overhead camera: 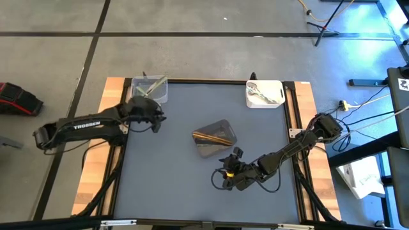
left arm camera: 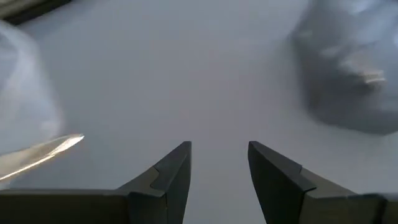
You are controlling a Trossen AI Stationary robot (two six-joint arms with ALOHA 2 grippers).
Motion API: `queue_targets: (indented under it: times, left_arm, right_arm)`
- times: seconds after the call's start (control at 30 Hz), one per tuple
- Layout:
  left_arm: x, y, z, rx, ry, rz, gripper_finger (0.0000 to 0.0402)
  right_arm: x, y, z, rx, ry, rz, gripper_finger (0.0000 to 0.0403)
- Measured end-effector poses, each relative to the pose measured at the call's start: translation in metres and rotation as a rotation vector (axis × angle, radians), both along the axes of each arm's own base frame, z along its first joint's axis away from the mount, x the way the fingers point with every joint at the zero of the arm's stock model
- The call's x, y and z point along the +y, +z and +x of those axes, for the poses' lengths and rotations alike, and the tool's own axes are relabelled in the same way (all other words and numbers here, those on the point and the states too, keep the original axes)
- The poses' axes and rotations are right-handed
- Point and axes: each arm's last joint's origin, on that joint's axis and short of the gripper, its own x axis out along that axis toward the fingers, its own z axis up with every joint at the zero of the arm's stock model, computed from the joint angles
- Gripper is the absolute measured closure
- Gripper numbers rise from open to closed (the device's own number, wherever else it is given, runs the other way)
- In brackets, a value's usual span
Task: Sort silverware by color (type)
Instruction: Adjust the green table knife in the transparent bin
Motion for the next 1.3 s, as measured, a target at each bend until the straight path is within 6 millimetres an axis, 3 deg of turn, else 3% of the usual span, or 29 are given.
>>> queue_targets:
  times: [0.17,0.33,0.8,1.13,1.3]
  left_arm:
    - [-0.002,-0.004,-0.003,0.145,0.226,0.142,0.0248]
    - [0.000,-0.010,-0.006,0.221,0.298,0.151,0.0248]
    - [0.029,0.000,-0.002,0.167,0.453,0.340,0.0248]
    - [0.013,-0.010,0.003,0.136,0.140,0.121,0.0248]
    - [0.008,-0.019,-0.001,0.236,0.175,0.096,0.0248]
  right_arm:
    - [0.000,0.000,0.000,0.000,0.000,0.000,0.0205]
    - [0.000,0.000,0.000,0.000,0.001,-0.003,0.0205]
    - [-0.002,0.000,0.001,-0.002,-0.009,-0.008,0.0205]
    - [-0.002,0.000,0.001,-0.003,-0.009,-0.006,0.0205]
    - [-0.002,0.000,0.001,-0.006,-0.011,-0.002,0.0205]
